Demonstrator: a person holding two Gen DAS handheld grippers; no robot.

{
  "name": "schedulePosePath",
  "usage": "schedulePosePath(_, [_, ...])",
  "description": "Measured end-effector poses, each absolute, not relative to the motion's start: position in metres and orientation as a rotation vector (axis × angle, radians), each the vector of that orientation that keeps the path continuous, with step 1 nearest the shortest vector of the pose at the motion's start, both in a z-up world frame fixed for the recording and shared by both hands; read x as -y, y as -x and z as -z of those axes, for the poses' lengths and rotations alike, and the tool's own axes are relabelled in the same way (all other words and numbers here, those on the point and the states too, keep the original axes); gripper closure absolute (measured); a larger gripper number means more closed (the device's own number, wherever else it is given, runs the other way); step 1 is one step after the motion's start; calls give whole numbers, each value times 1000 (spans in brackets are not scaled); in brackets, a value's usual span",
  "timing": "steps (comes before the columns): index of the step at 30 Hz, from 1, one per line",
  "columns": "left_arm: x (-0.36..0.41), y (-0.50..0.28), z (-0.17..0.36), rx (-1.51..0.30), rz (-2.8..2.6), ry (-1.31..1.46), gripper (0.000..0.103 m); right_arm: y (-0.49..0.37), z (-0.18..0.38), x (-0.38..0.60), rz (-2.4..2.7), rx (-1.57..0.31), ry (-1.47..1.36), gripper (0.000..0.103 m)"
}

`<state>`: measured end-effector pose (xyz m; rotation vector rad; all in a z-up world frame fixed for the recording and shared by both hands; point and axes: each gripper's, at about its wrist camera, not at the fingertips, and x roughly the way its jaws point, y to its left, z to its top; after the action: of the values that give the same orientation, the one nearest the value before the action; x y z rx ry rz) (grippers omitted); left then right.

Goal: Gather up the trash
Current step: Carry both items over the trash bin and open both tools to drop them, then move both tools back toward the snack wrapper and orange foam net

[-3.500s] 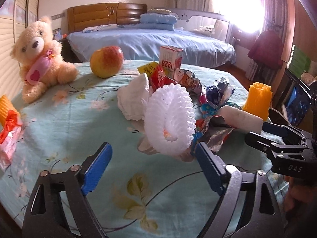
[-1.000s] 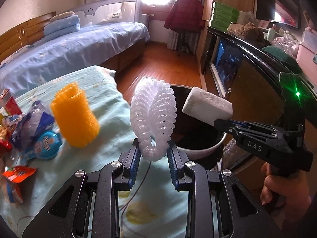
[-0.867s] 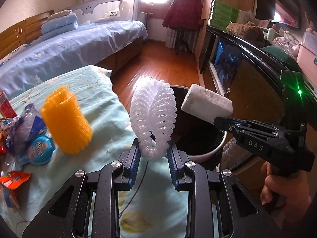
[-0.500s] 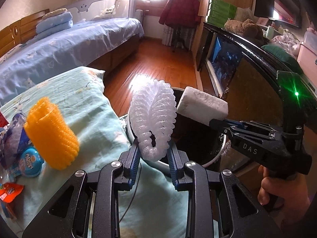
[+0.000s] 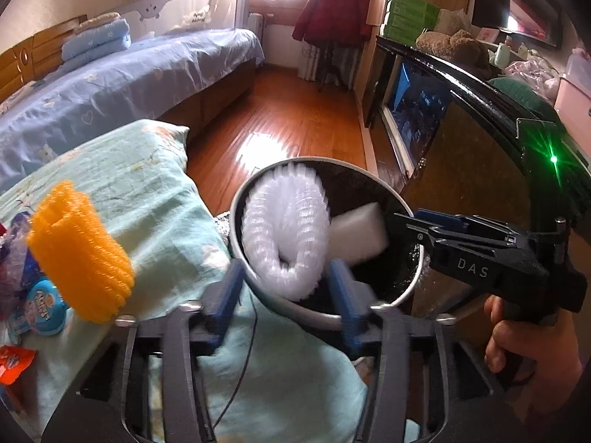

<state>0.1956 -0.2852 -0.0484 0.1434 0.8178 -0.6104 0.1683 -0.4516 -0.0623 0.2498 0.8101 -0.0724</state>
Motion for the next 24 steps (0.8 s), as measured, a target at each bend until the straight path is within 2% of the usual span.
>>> schedulePosePath(1, [281, -192, 47, -809, 605, -140, 38, -166, 61, 451, 74, -802, -252, 53])
schedulePosePath(3, [274, -187, 48, -806, 595, -137, 36, -162, 60, 449, 70, -789, -258, 47])
schedulePosePath(5, [264, -180, 50, -806, 573, -134, 32, -157, 57, 443, 61, -775, -268, 37])
schedulePosePath(11, [222, -159, 53, -793, 494, -89, 30, -146, 51, 422, 23, -734, -288, 23])
schedulePosePath(24, [126, -136, 51, -768, 330, 15, 29, -134, 45, 346, -133, -720, -292, 9])
